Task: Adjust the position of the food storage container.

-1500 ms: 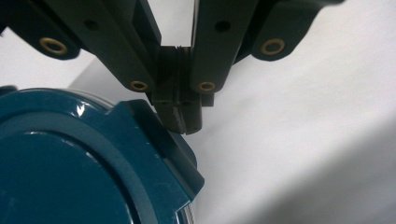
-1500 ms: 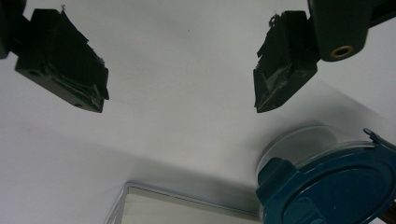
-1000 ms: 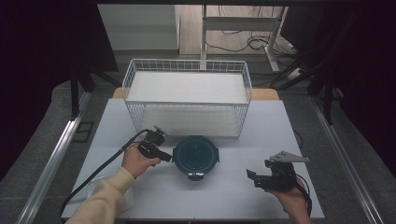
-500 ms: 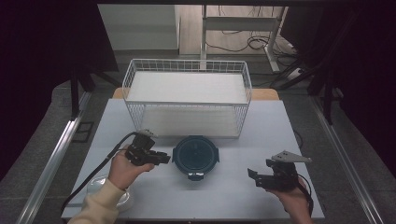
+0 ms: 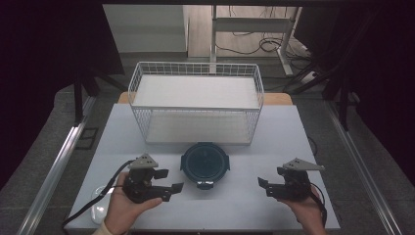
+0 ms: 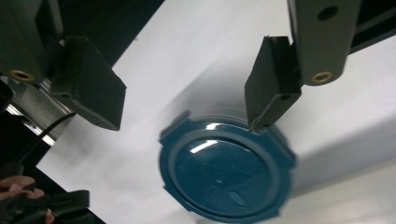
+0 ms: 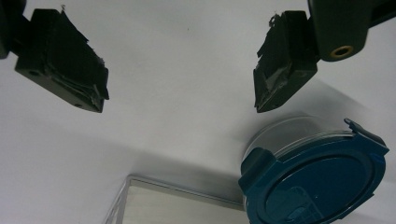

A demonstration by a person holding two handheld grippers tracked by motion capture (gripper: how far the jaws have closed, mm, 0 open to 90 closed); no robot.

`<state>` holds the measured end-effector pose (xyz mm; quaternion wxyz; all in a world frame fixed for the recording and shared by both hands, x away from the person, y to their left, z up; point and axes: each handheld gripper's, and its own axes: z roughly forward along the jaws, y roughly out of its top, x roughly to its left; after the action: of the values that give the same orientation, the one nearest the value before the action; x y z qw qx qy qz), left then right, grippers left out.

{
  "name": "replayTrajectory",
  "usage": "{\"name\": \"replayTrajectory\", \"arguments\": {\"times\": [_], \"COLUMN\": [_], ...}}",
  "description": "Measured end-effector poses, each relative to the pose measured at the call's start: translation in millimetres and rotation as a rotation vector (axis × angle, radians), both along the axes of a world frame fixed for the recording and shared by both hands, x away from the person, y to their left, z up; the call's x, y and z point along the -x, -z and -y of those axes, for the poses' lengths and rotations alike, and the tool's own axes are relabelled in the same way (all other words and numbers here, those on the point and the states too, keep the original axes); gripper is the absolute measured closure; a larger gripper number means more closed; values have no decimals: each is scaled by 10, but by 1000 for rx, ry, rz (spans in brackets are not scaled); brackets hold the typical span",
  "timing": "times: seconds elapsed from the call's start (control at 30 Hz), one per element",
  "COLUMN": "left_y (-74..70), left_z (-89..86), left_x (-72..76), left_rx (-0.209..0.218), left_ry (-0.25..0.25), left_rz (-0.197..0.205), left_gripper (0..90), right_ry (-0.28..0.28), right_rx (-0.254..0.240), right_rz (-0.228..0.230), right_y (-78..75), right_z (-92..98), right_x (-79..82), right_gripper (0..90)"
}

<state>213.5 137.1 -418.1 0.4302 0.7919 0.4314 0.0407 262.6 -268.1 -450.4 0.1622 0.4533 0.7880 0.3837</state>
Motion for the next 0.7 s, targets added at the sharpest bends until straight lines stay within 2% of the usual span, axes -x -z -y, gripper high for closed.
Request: {"name": "replayTrajectory", "arguments": {"times": [0.13, 0.17, 0.2, 0.27, 0.3, 0.4, 0.53, 0.63, 0.7], "left_y": [81, 111, 123, 131, 131, 110, 70, 94, 110], "left_z": [133, 188, 211, 230, 242, 183, 79, 46, 75], "left_x": [26, 51, 64, 75, 85, 82, 159, 242, 261], "left_rx": [34, 59, 67, 64, 42, 24, 39, 69, 62], "left_ry": [15, 19, 23, 25, 15, -15, -66, -65, -56], "left_rz": [-18, -26, -28, -24, -9, 13, 47, 38, 41], "left_gripper": [275, 274, 273, 263, 263, 251, 246, 244, 247], "right_ry": [0, 1, 1, 1, 1, -2, 0, 1, 1], "right_rx": [-1, 0, 0, -1, -1, -2, -1, 0, 1], "right_rz": [3, 5, 5, 3, 3, 4, 5, 5, 3], "right_y": [-7, -5, -4, -5, -5, -9, -10, -6, -5], "right_z": [12, 14, 16, 14, 14, 6, 16, 16, 12], "right_x": [0, -2, -3, -4, -4, 3, 1, -1, -2], "right_gripper": [176, 176, 176, 176, 176, 176, 176, 176, 176]}}
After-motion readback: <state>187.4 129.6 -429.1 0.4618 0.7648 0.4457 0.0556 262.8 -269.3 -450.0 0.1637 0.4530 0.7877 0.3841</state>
